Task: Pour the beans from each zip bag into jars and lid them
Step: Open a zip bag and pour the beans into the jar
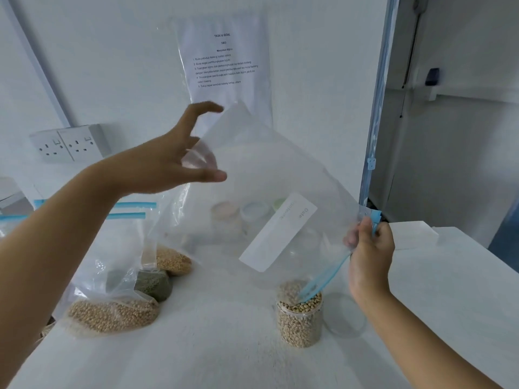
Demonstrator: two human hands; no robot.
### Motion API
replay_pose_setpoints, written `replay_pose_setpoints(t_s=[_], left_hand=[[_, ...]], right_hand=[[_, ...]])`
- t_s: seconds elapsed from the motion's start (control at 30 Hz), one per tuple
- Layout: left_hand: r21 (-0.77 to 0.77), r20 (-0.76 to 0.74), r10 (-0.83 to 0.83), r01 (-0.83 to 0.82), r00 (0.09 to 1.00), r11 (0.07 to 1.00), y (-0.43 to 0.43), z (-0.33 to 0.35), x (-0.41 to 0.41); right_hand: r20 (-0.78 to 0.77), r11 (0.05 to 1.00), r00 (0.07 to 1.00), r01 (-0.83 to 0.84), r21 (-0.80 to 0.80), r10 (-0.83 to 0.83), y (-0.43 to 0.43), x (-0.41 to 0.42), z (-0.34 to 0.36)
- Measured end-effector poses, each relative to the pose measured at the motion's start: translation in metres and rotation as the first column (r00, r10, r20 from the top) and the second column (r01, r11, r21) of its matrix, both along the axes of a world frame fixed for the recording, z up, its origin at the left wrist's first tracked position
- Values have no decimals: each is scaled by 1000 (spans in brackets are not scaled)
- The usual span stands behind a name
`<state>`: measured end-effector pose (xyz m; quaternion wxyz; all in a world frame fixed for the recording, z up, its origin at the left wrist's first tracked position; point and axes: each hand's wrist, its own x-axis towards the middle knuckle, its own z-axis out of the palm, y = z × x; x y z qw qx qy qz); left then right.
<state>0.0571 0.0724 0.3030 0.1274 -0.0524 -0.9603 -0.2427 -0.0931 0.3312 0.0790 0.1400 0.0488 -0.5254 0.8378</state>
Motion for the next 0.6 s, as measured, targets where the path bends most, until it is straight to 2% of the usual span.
replay_pose_setpoints(t_s=[0.17, 0.33, 0.43, 0.53, 0.6], left_hand=[[169, -82, 164, -149, 983, 974, -28, -62, 14], [258, -294, 167, -90, 941, 962, -20, -71, 7], [147, -300, 136, -95, 944, 985, -6, -41, -2], [-62, -260, 108, -128, 960, 990, 12, -14, -16], [-144, -257, 92, -132, 962, 981, 26, 0, -27]], right_hand=[[14, 1000, 1000, -24, -2, 24, 0, 1, 1], [95, 996, 993, -69, -60, 75, -4, -1, 9], [130, 990, 987, -74, -120, 89, -3, -3, 14], [207, 981, 972, -71, -179, 108, 1, -5, 11], [249, 979, 963, -56, -196, 105, 3, -6, 8]])
